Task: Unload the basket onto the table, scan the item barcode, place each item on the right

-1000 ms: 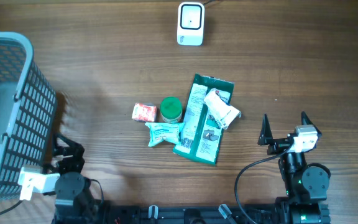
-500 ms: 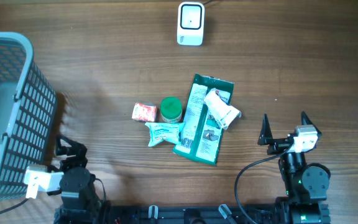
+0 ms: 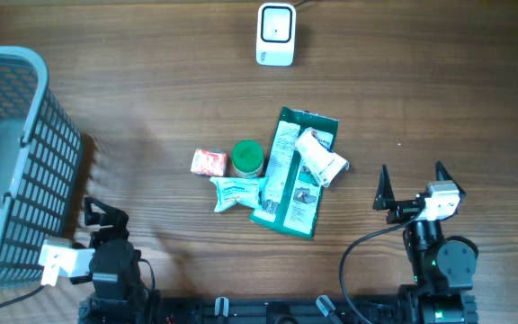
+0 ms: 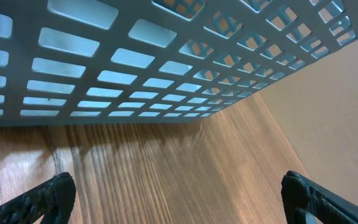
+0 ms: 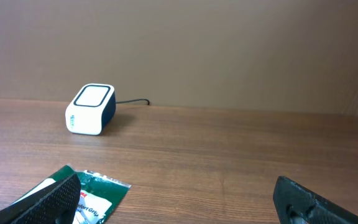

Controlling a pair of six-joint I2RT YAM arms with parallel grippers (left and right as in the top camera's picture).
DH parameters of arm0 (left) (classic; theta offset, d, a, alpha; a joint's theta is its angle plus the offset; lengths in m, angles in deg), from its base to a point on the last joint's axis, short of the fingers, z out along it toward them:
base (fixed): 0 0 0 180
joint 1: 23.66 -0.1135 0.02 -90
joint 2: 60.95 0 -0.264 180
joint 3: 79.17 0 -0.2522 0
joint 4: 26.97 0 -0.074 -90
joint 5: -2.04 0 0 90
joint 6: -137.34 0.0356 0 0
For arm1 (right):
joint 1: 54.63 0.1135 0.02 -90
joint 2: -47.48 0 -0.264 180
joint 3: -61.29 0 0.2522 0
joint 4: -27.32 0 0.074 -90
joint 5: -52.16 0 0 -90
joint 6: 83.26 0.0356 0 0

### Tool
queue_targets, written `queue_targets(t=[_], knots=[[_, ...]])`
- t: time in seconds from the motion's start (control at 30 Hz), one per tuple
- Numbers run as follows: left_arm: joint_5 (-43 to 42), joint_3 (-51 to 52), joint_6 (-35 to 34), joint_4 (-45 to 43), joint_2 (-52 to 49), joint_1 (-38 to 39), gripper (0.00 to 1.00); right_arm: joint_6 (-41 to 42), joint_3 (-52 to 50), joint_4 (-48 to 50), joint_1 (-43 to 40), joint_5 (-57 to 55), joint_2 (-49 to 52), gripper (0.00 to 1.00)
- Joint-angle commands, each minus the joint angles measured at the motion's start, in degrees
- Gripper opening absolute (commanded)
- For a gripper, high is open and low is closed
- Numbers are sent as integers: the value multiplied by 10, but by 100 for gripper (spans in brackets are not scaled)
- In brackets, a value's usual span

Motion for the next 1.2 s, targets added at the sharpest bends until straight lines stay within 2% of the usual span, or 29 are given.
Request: queue_targets(t=[0.0, 1.17], knots=[[14, 7, -5, 1, 2, 3, 100, -7, -1, 1, 0, 7, -3, 100], [-1, 28, 0, 11, 2, 3, 100, -8, -1, 1, 0, 7, -3, 100]])
